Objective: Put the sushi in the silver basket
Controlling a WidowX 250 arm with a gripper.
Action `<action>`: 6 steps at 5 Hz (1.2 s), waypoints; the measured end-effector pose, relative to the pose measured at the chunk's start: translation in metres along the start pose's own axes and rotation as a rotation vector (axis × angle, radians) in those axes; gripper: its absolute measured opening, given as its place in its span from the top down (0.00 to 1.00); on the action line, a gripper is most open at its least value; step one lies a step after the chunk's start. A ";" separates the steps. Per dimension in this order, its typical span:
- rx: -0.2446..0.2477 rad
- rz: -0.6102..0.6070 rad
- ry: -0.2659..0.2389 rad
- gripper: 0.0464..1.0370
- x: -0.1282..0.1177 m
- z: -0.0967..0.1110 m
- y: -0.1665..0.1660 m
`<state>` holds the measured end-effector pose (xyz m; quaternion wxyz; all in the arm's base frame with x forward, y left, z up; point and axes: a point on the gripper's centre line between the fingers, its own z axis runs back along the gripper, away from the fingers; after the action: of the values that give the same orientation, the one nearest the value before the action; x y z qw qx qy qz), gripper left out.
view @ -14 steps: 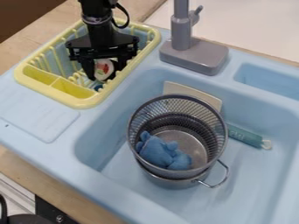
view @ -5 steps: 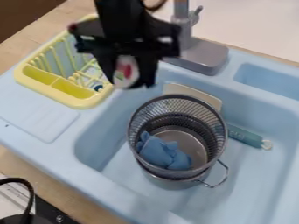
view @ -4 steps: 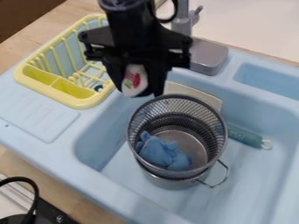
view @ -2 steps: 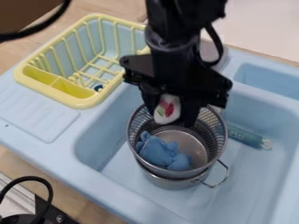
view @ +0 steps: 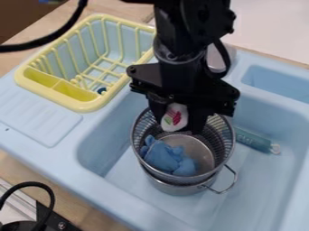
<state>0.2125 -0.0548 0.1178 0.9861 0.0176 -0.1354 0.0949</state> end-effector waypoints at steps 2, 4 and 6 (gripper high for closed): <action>0.002 0.010 -0.007 0.03 0.003 -0.003 0.007; -0.002 0.026 -0.025 0.04 0.003 -0.004 0.013; -0.019 0.006 -0.046 0.04 0.000 0.004 0.009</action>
<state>0.2100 -0.0457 0.1215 0.9825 0.0100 -0.1590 0.0962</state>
